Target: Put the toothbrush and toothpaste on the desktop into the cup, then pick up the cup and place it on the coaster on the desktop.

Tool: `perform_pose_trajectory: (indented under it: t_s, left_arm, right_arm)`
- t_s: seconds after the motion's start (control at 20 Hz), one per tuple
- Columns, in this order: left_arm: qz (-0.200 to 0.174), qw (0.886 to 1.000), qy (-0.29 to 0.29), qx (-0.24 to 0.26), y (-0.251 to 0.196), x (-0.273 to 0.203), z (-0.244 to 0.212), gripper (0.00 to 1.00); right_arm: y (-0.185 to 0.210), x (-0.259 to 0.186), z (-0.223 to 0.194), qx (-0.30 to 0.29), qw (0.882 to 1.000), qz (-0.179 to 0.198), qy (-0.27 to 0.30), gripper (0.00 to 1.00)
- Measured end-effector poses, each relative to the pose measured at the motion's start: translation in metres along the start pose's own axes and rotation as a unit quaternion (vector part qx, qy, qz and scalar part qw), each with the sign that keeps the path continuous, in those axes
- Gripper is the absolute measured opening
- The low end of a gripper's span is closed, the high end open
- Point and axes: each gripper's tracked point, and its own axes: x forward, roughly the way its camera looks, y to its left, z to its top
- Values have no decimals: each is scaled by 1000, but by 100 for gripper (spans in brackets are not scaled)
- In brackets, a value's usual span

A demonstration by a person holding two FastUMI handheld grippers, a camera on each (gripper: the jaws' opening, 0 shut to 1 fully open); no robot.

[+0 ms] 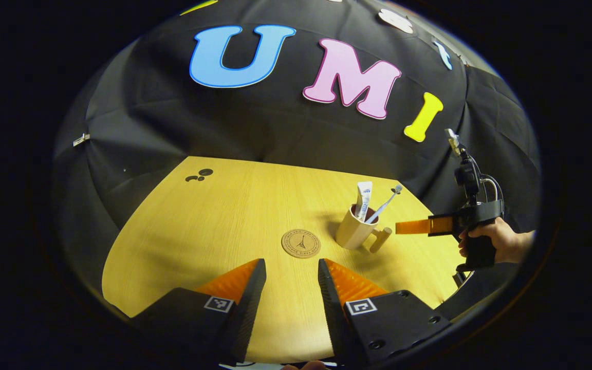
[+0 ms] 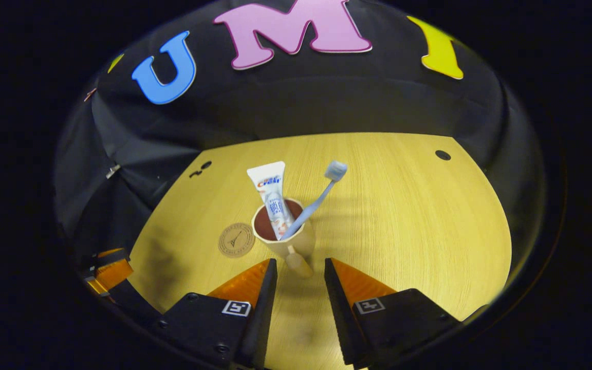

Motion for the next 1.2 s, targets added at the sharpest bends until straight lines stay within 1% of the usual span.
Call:
perform_pose_trajectory:
  t_s: [0.1, 0.3, 0.5, 0.7, 1.05, 1.1, 1.15, 1.2]
  left_arm:
    - [2, 1000, 0, -9, 4, 3, -1, 64]
    - [4, 1000, 5, -14, 11, 6, -6, 65]
    - [10, 1000, 10, -21, 24, 6, -12, 65]
    - [19, 999, 19, -40, 38, 5, -20, 65]
    - [21, 998, 31, -53, 48, 4, -32, 64]
    - [20, 998, 32, -53, 49, 5, -32, 65]
    - [20, 998, 34, -54, 49, 5, -34, 65]
    - [20, 998, 35, -54, 49, 3, -34, 64]
  right_arm:
    - [-3, 7, -7, -18, 999, -11, 28, 58]
    - [-5, 31, -13, -21, 997, -20, 75, 58]
    - [1, 56, -19, -33, 993, -16, 112, 58]
    - [0, 79, -27, -67, 987, -27, 140, 58]
    - [-1, 96, -35, -57, 980, -36, 188, 57]
    - [0, 96, -35, -55, 979, -36, 194, 48]
    - [0, 97, -35, -57, 977, -38, 201, 46]
    - [2, 98, -36, -60, 976, -38, 207, 55]
